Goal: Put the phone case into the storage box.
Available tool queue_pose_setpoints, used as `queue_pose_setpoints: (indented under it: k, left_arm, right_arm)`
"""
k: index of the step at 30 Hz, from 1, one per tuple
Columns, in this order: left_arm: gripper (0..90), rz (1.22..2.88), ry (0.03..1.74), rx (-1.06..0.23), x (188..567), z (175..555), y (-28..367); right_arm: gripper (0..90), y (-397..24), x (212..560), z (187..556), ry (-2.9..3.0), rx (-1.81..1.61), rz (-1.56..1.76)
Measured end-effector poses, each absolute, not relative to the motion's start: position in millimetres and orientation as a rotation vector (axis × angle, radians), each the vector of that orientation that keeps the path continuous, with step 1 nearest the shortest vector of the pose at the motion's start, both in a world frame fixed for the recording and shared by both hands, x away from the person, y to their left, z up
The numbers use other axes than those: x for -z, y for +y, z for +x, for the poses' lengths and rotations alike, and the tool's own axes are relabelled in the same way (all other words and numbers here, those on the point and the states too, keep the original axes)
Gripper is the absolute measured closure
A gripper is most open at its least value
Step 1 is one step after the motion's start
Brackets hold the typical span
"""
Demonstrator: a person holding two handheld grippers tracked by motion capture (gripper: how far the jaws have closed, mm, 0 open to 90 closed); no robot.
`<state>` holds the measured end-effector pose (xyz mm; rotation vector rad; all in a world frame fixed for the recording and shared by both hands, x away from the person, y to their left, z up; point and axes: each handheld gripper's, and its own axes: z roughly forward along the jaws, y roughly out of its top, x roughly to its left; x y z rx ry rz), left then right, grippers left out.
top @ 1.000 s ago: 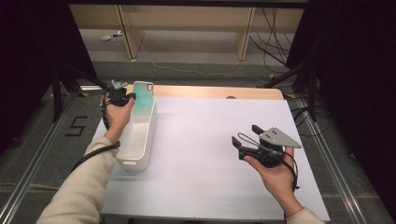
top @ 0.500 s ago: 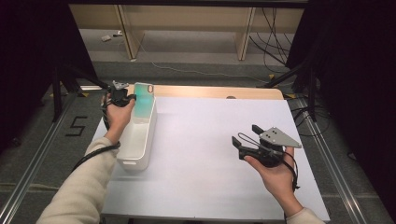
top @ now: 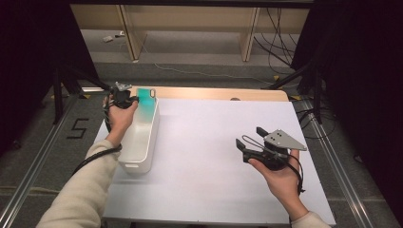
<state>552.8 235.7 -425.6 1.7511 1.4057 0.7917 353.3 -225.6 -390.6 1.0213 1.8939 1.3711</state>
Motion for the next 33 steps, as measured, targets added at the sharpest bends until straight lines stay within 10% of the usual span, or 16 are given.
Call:
queue_pose_setpoints:
  k: [33]
  left_arm:
    - [25.7, 1.703, 1.29, -0.762, 403, 521, 247]
  right_arm:
    - [18.5, -227, 390, 354, 1.887, -1.362, 1.03]
